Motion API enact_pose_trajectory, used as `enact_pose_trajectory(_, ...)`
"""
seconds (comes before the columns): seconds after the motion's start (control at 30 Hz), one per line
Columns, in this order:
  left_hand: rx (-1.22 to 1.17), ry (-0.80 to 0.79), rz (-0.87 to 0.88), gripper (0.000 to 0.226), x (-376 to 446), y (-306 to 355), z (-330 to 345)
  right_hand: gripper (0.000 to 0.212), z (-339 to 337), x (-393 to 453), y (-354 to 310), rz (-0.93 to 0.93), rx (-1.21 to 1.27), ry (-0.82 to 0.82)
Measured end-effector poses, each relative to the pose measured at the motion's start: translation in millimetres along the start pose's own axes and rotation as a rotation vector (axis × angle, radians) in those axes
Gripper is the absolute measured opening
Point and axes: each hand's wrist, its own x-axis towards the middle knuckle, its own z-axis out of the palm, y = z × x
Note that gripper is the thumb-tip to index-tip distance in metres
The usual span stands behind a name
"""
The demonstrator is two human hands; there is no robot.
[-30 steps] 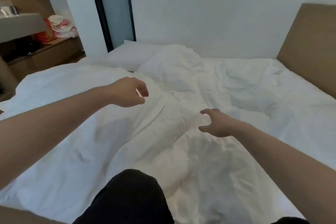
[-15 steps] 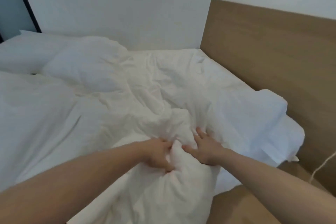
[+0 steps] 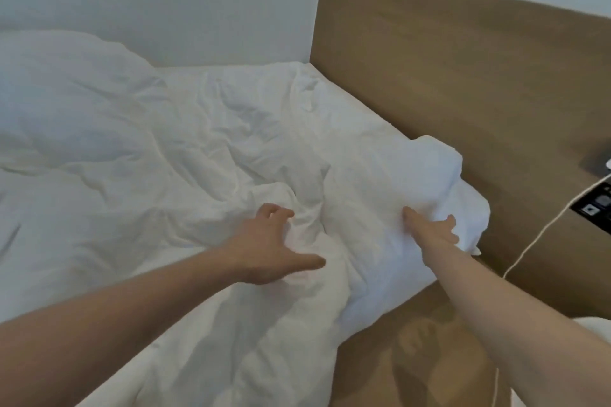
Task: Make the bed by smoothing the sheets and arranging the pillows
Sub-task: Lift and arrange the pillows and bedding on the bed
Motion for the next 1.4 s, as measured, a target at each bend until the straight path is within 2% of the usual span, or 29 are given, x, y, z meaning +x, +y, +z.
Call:
enact_pose_trajectory(0.07,0.133,-0.094,0.008,0.135,0,-8,28,0.127,9,7,12,0.021,0.215,-0.149)
enact_pose_trajectory(0.1,0.170,-0.089,0.012,0.137,1,-16,38,0.130,15,4,13,0.008,0.299,-0.199)
enact_pose_trajectory(0.13,0.183,-0.062,0.019,0.131,3,-25,45,0.129,23,3,12,0.001,0.350,-0.225)
enact_pose_trajectory(0.2,0.106,0.033,0.071,0.093,12,-35,46,0.114,31,-5,-3,-0.032,0.413,-0.223)
enact_pose_trajectory(0.27,-0.020,0.206,0.132,0.049,21,-35,26,0.089,25,-16,-34,-0.154,0.468,-0.173)
enact_pose_trajectory(0.33,-0.099,0.409,0.142,0.032,31,-25,-13,0.055,5,-28,-86,-0.359,0.600,-0.059)
enact_pose_trajectory(0.43,-0.144,0.744,0.140,0.024,48,-6,-86,0.049,-27,-50,-176,-0.501,0.816,0.160)
enact_pose_trajectory(0.47,-0.164,0.846,0.122,0.025,52,-3,-103,0.039,-31,-59,-197,-0.572,0.851,0.197)
enact_pose_trajectory(0.53,-0.163,0.966,0.090,0.032,60,-4,-119,0.017,-36,-80,-220,-0.781,0.752,0.296)
enact_pose_trajectory(0.57,-0.108,0.947,0.077,0.038,63,-8,-117,0.018,-36,-81,-223,-0.861,0.630,0.329)
enact_pose_trajectory(0.6,-0.010,0.858,0.071,0.046,66,-17,-107,0.028,-34,-78,-221,-0.899,0.434,0.344)
enact_pose_trajectory(0.63,0.103,0.696,0.056,0.056,68,-28,-91,0.047,-29,-69,-213,-0.898,0.179,0.320)
enact_pose_trajectory(0.7,0.313,0.244,-0.004,0.079,65,-45,-55,0.082,-10,-45,-180,-0.803,-0.304,0.092)
enact_pose_trajectory(0.73,0.387,0.041,-0.030,0.087,62,-51,-38,0.087,-1,-38,-157,-0.731,-0.511,-0.058)
enact_pose_trajectory(0.77,0.411,-0.082,-0.042,0.090,57,-54,-24,0.087,6,-33,-133,-0.670,-0.682,-0.176)
enact_pose_trajectory(0.8,0.387,-0.115,-0.039,0.089,54,-54,-15,0.082,11,-34,-110,-0.621,-0.812,-0.261)
enact_pose_trajectory(0.83,0.343,-0.082,-0.015,0.086,49,-51,-10,0.074,16,-36,-91,-0.602,-0.863,-0.318)
enact_pose_trajectory(0.9,0.359,0.038,0.058,0.079,31,-32,-16,0.062,23,-41,-60,-0.554,-0.793,-0.369)
enact_pose_trajectory(1.0,0.328,0.151,0.171,0.080,-13,-3,-21,0.073,31,-49,-34,-0.433,-0.400,-0.321)
enact_pose_trajectory(1.07,0.261,0.075,0.164,0.093,-46,10,-11,0.085,32,-59,-30,-0.309,-0.203,-0.333)
enact_pose_trajectory(1.13,0.364,-0.041,0.119,0.099,-69,10,4,0.091,29,-67,-27,-0.224,-0.088,-0.380)
enact_pose_trajectory(1.23,0.471,-0.067,0.103,0.070,-69,-6,9,0.091,21,-70,-21,-0.194,-0.029,-0.451)
enact_pose_trajectory(1.3,0.334,0.071,0.083,0.045,-57,-13,-17,0.088,17,-69,-17,-0.218,-0.022,-0.488)
enact_pose_trajectory(1.33,0.181,0.178,0.036,0.040,-50,-18,-37,0.087,14,-70,-17,-0.245,0.013,-0.496)
enact_pose_trajectory(1.4,-0.173,0.408,-0.129,0.047,-44,-41,-85,0.084,11,-76,-25,-0.294,0.175,-0.505)
